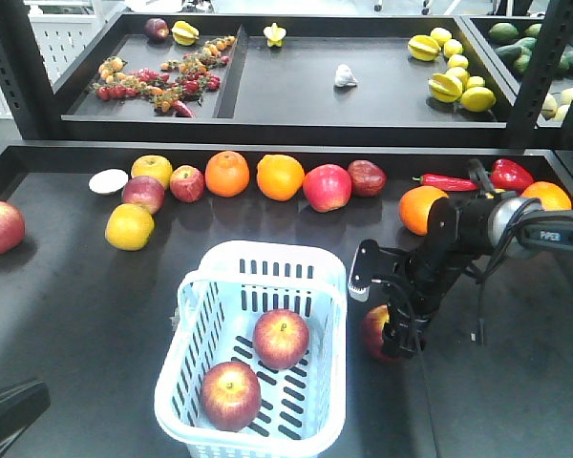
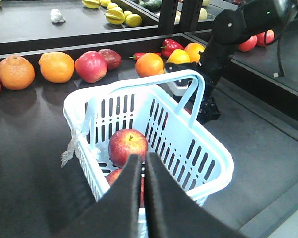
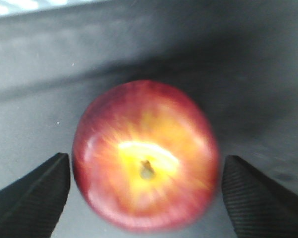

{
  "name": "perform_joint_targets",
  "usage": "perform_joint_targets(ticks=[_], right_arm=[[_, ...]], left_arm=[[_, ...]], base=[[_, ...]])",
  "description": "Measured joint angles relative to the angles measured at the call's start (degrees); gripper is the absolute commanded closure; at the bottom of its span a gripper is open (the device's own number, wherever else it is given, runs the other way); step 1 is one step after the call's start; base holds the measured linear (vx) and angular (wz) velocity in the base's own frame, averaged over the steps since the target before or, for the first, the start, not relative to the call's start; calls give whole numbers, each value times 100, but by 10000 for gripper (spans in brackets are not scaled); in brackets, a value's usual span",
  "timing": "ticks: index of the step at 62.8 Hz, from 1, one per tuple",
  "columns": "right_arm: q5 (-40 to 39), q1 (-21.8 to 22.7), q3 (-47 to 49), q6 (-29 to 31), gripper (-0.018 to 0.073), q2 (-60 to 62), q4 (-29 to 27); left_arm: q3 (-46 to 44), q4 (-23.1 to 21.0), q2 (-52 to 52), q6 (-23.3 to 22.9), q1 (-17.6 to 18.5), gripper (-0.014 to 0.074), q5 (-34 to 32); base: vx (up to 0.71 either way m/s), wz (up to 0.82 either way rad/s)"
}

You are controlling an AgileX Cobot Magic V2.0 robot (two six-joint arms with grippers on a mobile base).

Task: Pick three apples into basket with both arms
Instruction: 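Lower the right gripper onto the red apple beside the basket and close, then lift the apple and carry it over the basket with the right gripper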

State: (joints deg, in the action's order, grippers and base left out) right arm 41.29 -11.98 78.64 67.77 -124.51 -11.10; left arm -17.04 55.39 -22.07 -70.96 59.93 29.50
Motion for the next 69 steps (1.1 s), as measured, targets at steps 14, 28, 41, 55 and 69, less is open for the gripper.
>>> perform_joint_targets(ticks=[14,28,41,55,69], right_arm=[[12,0,29,29,-8,-64,-30],[12,0,29,-55,125,-64,-49],[7,0,29,-338,244,-64,-92],[24,69,29,-399,324,-54,-199],[29,198,-10,-419,338,162,-283]], left_arm=[[0,0,0,0,0,602,0],[0,0,0,0,0,602,0],[0,0,0,0,0,602,0],[0,0,0,0,0,602,0],[0,0,0,0,0,602,0]], base=[[0,0],[0,0],[0,0],[0,0],[0,0]])
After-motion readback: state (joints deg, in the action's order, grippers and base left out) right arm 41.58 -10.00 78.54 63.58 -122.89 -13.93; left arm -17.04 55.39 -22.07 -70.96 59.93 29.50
